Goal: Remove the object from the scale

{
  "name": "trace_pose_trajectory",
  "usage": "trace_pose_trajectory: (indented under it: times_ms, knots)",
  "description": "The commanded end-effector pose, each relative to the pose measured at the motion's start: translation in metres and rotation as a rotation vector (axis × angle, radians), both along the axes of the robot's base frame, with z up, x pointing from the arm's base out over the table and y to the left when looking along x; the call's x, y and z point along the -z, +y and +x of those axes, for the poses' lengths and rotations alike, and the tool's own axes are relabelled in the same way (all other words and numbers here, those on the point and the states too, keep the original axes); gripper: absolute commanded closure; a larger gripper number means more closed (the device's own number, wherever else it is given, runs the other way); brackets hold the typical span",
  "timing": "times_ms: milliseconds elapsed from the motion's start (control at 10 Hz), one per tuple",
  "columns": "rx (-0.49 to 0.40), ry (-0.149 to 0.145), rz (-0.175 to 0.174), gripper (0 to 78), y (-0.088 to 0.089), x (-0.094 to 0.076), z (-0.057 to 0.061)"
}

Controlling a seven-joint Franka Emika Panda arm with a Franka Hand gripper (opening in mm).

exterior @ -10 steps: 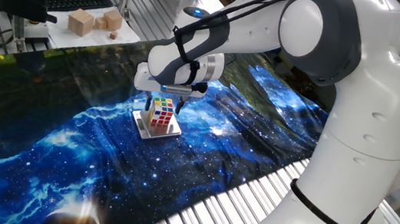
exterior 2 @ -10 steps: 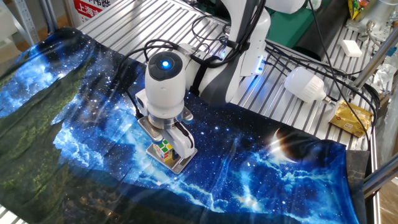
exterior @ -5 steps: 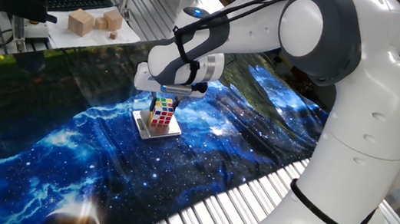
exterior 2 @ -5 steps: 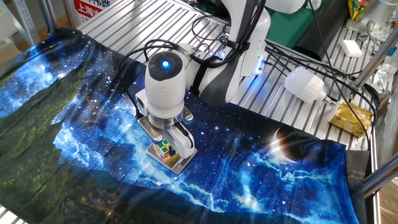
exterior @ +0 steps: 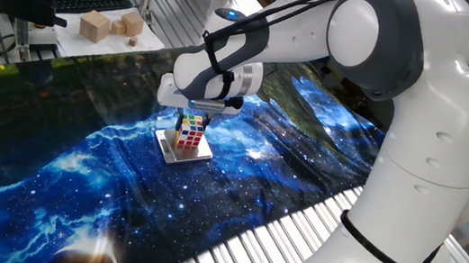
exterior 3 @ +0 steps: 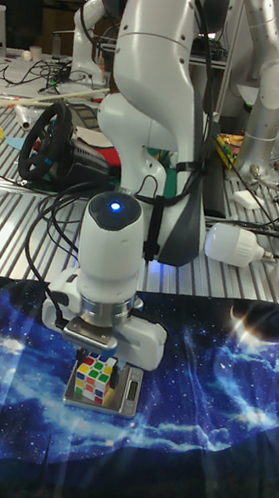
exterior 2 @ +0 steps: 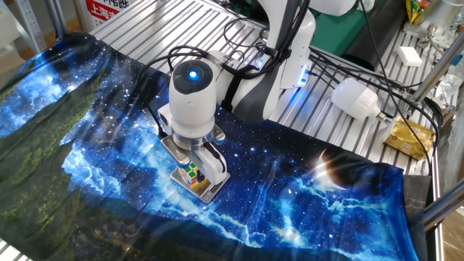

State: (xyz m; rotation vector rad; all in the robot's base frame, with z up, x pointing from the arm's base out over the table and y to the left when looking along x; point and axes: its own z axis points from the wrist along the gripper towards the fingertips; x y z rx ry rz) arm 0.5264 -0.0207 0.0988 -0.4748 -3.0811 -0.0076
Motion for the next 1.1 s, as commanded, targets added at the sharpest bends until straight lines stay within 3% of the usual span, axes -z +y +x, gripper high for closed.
trace_pose_trajectory:
  times_ms: [100,600,1100]
  knots:
    - [0.032,0.0,0.001,76.3,0.011,-0.012,-0.008]
    - [0.057,0.014,0.002,76.3,0.024,-0.026,-0.018]
    - [0.082,0.033,0.012,76.3,0.036,-0.042,-0.037]
